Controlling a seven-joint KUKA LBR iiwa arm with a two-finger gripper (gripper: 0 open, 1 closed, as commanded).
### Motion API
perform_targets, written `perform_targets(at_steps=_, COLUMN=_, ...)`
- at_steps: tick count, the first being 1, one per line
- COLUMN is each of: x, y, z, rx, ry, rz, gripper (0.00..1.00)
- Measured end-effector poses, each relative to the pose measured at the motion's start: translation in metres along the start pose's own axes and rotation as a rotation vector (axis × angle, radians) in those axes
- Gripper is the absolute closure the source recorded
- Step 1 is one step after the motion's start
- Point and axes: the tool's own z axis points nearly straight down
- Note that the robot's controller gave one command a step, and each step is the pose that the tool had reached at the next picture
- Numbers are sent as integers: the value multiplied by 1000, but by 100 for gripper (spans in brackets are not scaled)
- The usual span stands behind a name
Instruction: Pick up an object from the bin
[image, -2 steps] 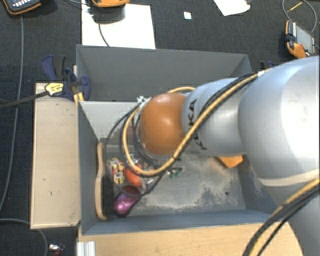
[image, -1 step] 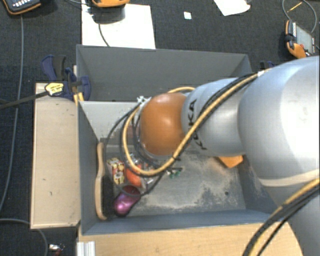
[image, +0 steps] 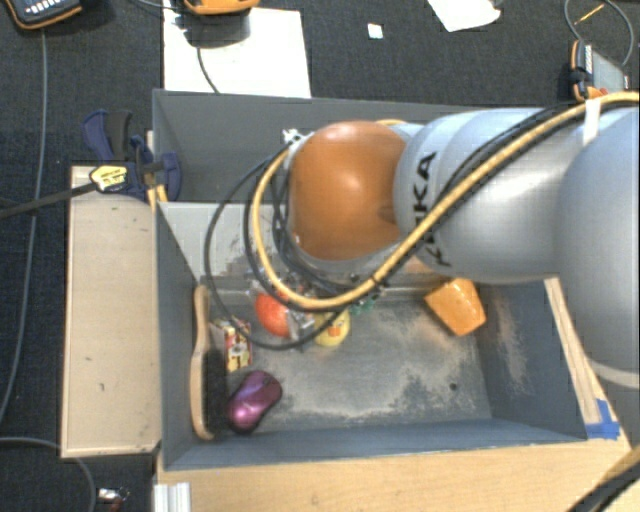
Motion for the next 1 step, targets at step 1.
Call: perform_targets(at_steps=1, x=-2, y=-2, z=-90, rx=-3, ry=10, rz=-12, gripper=100)
